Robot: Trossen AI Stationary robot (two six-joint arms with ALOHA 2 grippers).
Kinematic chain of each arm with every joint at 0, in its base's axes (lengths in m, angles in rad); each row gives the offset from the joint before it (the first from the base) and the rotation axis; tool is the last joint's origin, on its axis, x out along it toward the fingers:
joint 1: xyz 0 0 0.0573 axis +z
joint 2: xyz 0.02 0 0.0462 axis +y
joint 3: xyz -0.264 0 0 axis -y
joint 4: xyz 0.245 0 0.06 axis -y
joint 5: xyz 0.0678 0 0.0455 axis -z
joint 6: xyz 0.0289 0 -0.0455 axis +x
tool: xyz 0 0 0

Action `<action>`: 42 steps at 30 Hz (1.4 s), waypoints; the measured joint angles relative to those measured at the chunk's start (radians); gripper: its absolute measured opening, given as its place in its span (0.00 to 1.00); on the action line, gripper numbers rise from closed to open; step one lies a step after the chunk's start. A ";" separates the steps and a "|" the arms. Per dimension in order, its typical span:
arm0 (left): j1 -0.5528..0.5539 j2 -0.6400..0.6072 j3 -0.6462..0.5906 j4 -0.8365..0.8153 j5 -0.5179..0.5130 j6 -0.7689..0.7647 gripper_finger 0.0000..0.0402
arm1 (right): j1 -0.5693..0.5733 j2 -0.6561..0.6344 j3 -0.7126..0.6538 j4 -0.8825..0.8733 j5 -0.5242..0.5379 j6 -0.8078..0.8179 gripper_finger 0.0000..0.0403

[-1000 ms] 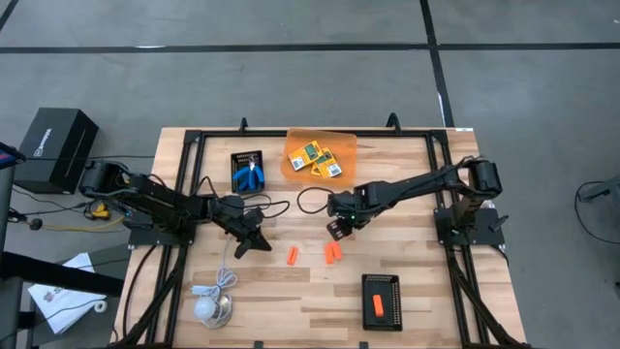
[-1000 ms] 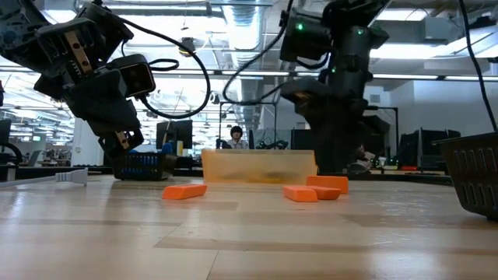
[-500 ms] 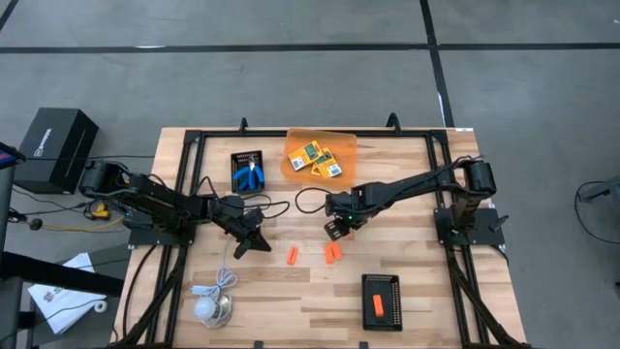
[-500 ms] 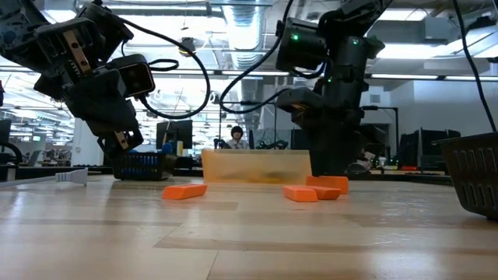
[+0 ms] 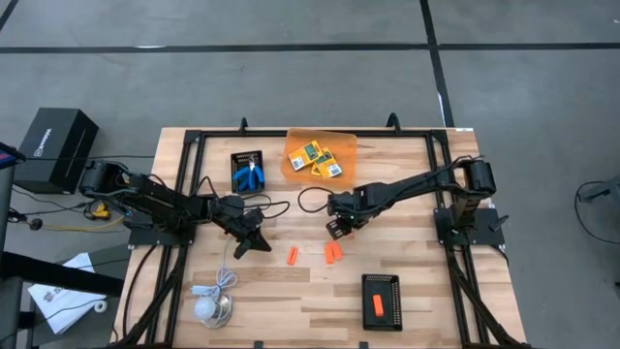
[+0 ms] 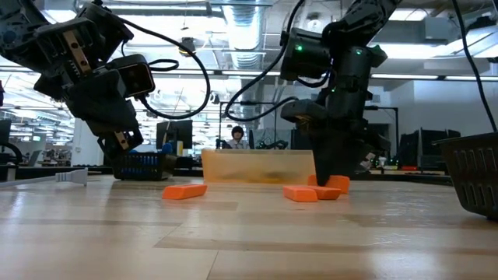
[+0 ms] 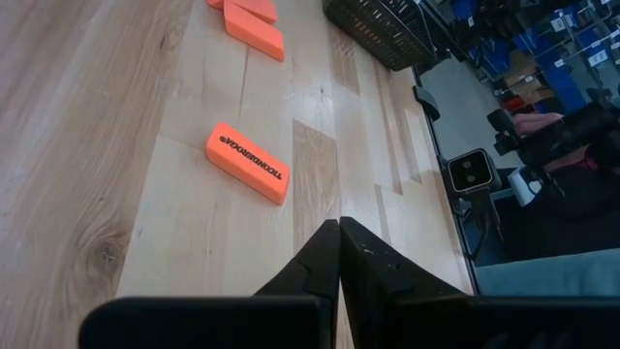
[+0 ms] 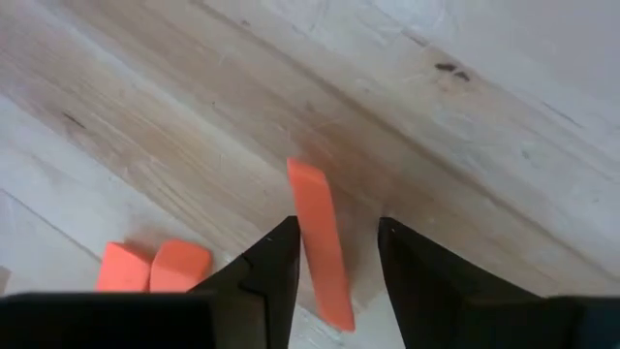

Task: Pick & Place School Supplies
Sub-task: Put the eraser into the bottom black bin

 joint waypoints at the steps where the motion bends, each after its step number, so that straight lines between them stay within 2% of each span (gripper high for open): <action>1: 0.000 0.000 0.000 0.000 0.000 0.000 0.01 | -0.003 0.000 0.000 0.000 0.000 0.000 0.32; 4: 0.000 0.000 0.000 0.000 0.000 0.000 0.01 | -0.010 0.000 0.000 0.000 0.000 -0.009 0.26; 9: 0.000 0.000 0.000 0.000 0.000 0.000 0.01 | -0.033 -0.002 0.001 0.003 -0.018 -0.057 0.05; 17: 0.000 0.000 0.000 0.000 0.000 0.000 0.01 | -0.060 -0.032 0.016 0.042 -0.058 -0.089 0.04; 26: 0.001 0.000 0.000 0.000 -0.001 -0.001 0.01 | -0.027 -0.226 0.050 -0.021 -0.075 -0.053 0.04; 29: 0.001 0.000 0.000 0.000 -0.002 -0.001 0.01 | 0.041 -0.300 0.050 -0.093 -0.075 0.013 0.04; 34: 0.001 0.000 0.000 0.000 -0.008 0.000 0.01 | 0.248 -0.362 0.050 -0.231 -0.050 0.201 0.04; 38: 0.001 0.000 0.000 0.003 -0.010 0.005 0.01 | 0.417 -0.354 0.050 -0.243 -0.011 0.401 0.04; 42: 0.001 0.000 0.000 0.006 -0.010 0.005 0.01 | 0.545 -0.292 0.050 -0.183 0.012 0.583 0.04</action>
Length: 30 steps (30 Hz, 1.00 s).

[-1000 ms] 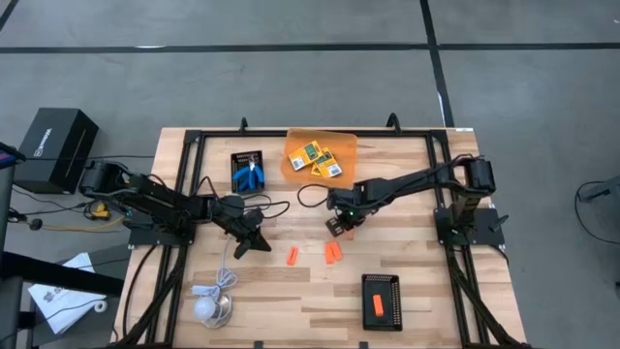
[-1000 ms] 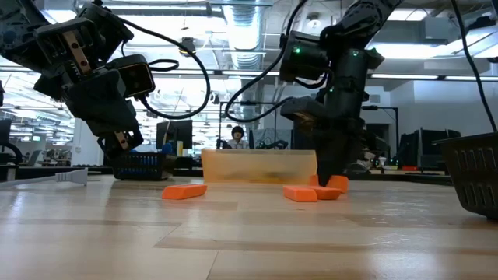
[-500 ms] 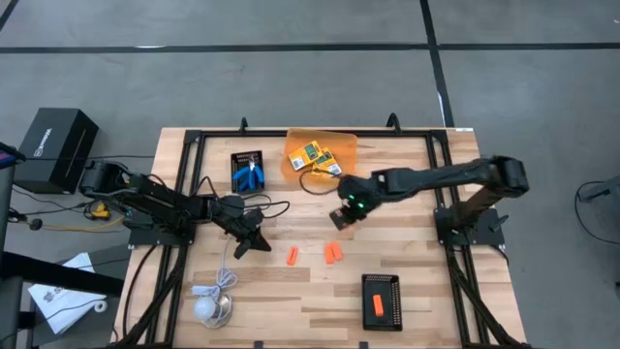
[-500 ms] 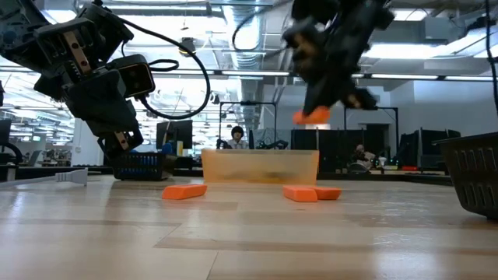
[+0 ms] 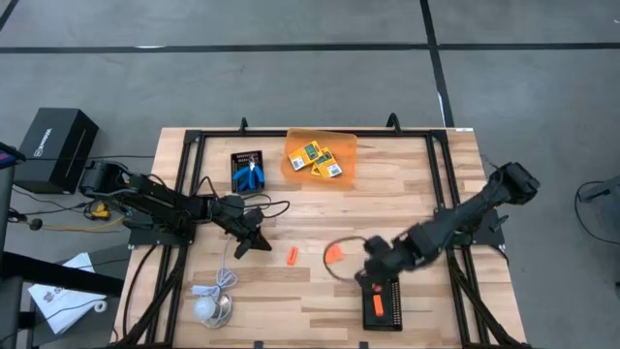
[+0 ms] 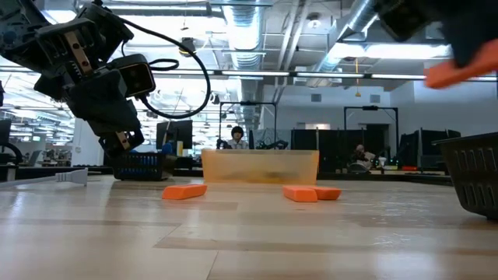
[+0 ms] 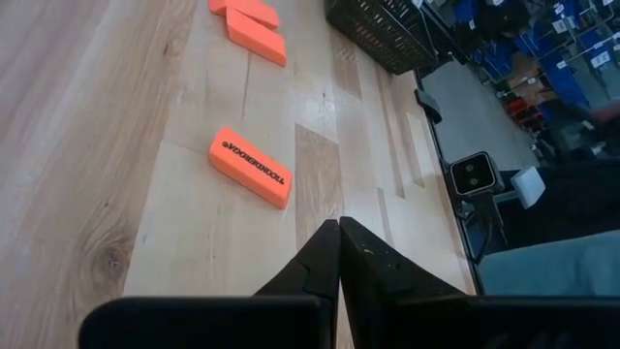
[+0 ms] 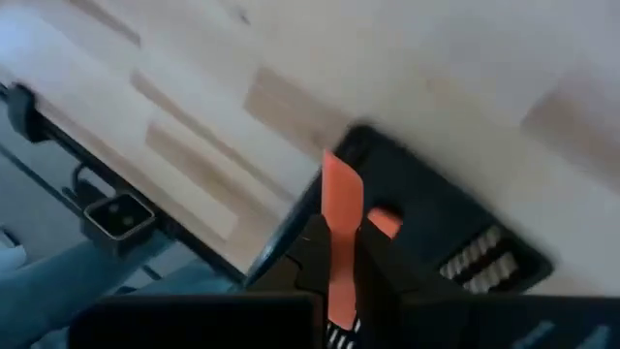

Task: Pick & Place School Supplies
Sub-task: Put the eraser into the bottom black bin

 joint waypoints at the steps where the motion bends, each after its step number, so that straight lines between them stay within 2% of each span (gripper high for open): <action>1: 0.000 0.000 0.000 -0.001 0.000 0.000 0.01 | 0.026 0.024 0.000 0.031 0.001 0.035 0.04; 7: 0.000 0.000 -0.005 -0.003 -0.001 -0.004 0.01 | 0.159 0.189 0.000 0.144 -0.011 0.210 0.04; 11: 0.000 0.000 -0.005 0.004 -0.002 -0.004 0.01 | 0.172 0.261 -0.001 0.182 0.009 0.305 0.05; 13: 0.000 0.000 -0.005 0.008 -0.002 -0.004 0.01 | 0.169 0.267 -0.002 0.194 0.010 0.308 0.14; 18: 0.000 0.000 -0.005 0.025 -0.002 -0.005 0.04 | 0.148 0.249 -0.001 0.201 0.023 0.253 0.44; 21: 0.000 0.000 -0.005 0.053 -0.003 -0.003 0.07 | 0.137 0.204 -0.001 0.141 0.038 0.220 0.56; 23: 0.000 0.000 -0.005 0.078 -0.007 -0.001 0.08 | 0.129 0.157 -0.001 0.100 0.087 0.202 0.58; 25: 0.000 0.000 -0.005 0.132 -0.018 -0.002 0.10 | 0.124 0.089 -0.001 0.045 0.183 0.182 0.56; 28: 0.000 0.000 -0.004 0.227 -0.065 -0.043 0.11 | 0.104 -0.027 0.000 -0.042 0.401 0.147 0.50; 30: 0.012 -0.001 0.007 0.238 -0.103 -0.115 0.11 | 0.065 -0.094 0.000 -0.075 0.499 0.082 0.44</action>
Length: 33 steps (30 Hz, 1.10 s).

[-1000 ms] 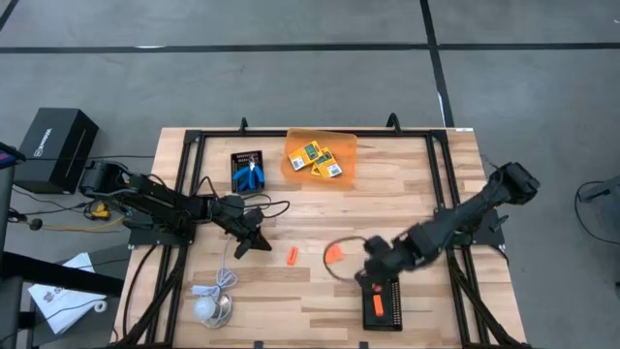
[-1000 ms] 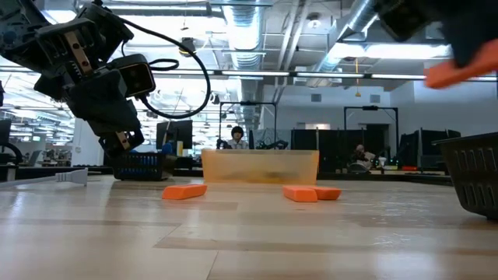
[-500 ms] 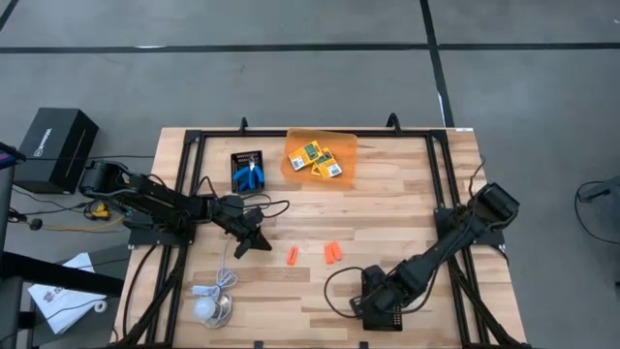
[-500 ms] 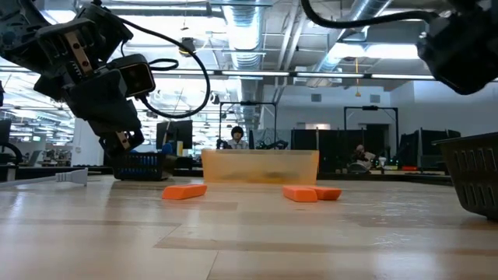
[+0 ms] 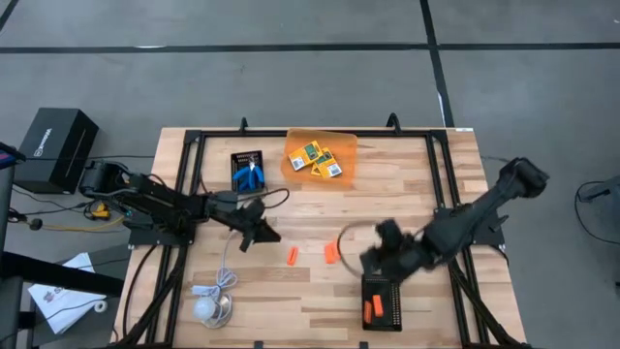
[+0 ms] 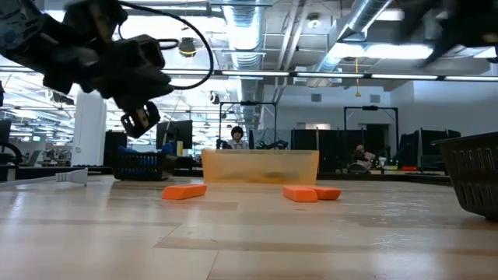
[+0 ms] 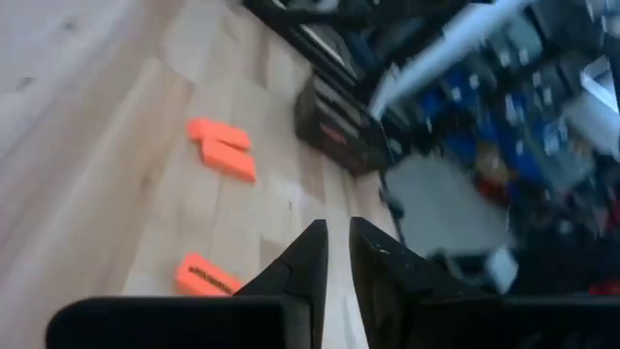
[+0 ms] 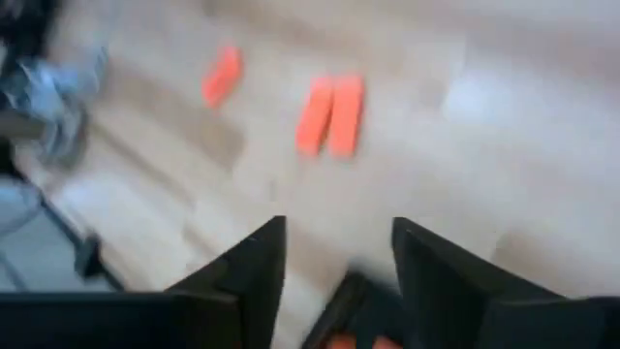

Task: Pick & Place School Supplies
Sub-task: Put the eraser into the bottom black bin

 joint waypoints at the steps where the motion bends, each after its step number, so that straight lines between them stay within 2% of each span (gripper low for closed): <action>1: 0.007 0.000 0.007 -0.001 -0.003 -0.027 0.11 | -0.029 -0.029 0.000 -0.027 0.015 -0.047 0.41; 4: 0.014 0.000 0.047 0.010 -0.005 -0.061 0.11 | -0.130 -0.085 0.000 -0.069 0.017 -0.211 0.33; 7: 0.014 0.001 0.105 0.100 0.022 -0.109 0.11 | -0.235 -0.106 0.000 -0.020 0.007 -0.446 0.27; 9: 0.014 0.000 0.161 0.157 0.025 -0.144 0.11 | -0.304 -0.105 0.000 0.010 -0.039 -0.589 0.24; 12: 0.009 0.000 0.249 0.148 0.042 -0.160 0.11 | -0.398 -0.087 -0.001 0.034 -0.103 -0.738 0.22; 14: 0.005 -0.002 0.312 0.074 0.067 -0.158 0.10 | -0.452 -0.080 -0.023 0.092 -0.168 -0.847 0.21; 16: -0.004 -0.001 0.366 -0.124 0.071 -0.130 0.09 | -0.500 -0.075 -0.075 0.226 -0.258 -0.909 0.21; 20: -0.017 0.001 0.436 -0.556 0.051 0.013 0.06 | -0.571 -0.058 -0.224 0.591 -0.456 -0.927 0.21; 23: -0.009 0.003 0.433 -0.709 0.026 0.053 0.04 | -0.609 -0.017 -0.322 0.764 -0.568 -0.850 0.21; 26: 0.003 0.011 0.435 -0.702 0.065 0.070 0.03 | -0.622 0.018 -0.348 0.893 -0.626 -0.776 0.21; 30: 0.018 0.112 0.418 -0.710 0.248 0.077 0.03 | -0.619 0.053 -0.346 0.961 -0.638 -0.697 0.21; 33: 0.013 0.200 0.399 -0.624 0.338 0.087 0.03 | -0.621 0.050 -0.330 0.963 -0.634 -0.676 0.21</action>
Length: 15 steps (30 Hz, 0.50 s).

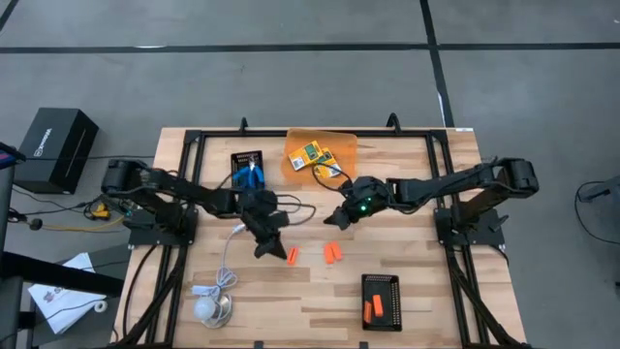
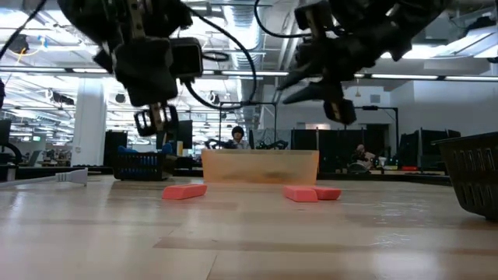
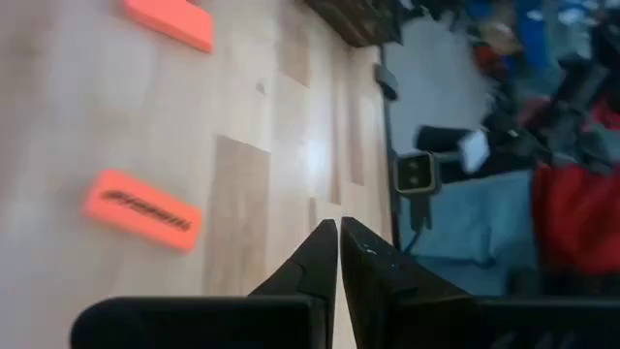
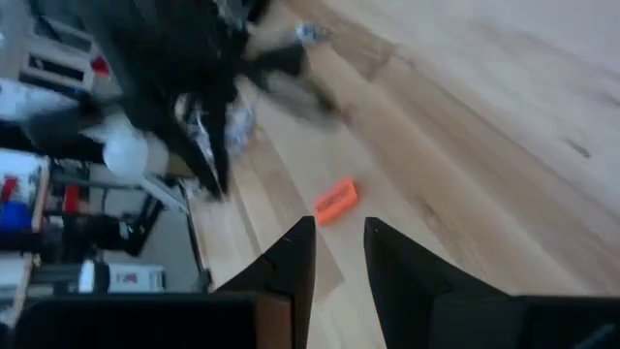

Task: Pick & Place School Supplies
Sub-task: Put the eraser into the bottom black bin

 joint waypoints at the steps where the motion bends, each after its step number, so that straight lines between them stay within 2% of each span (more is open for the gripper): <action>1: -0.002 0.024 -0.009 0.051 0.022 -0.002 0.03 | -0.002 -0.002 0.004 -0.002 0.003 0.013 0.21; 6: -0.006 0.126 -0.009 0.202 0.036 -0.010 0.03 | 0.001 -0.063 0.017 -0.041 0.068 0.038 0.21; 9: -0.006 0.173 -0.014 0.192 0.031 -0.006 0.01 | 0.002 -0.107 0.018 -0.103 0.125 0.031 0.21; 15: 0.015 0.208 -0.012 0.220 -0.027 -0.011 0.00 | -0.019 -0.222 0.017 -0.232 0.160 -0.048 0.19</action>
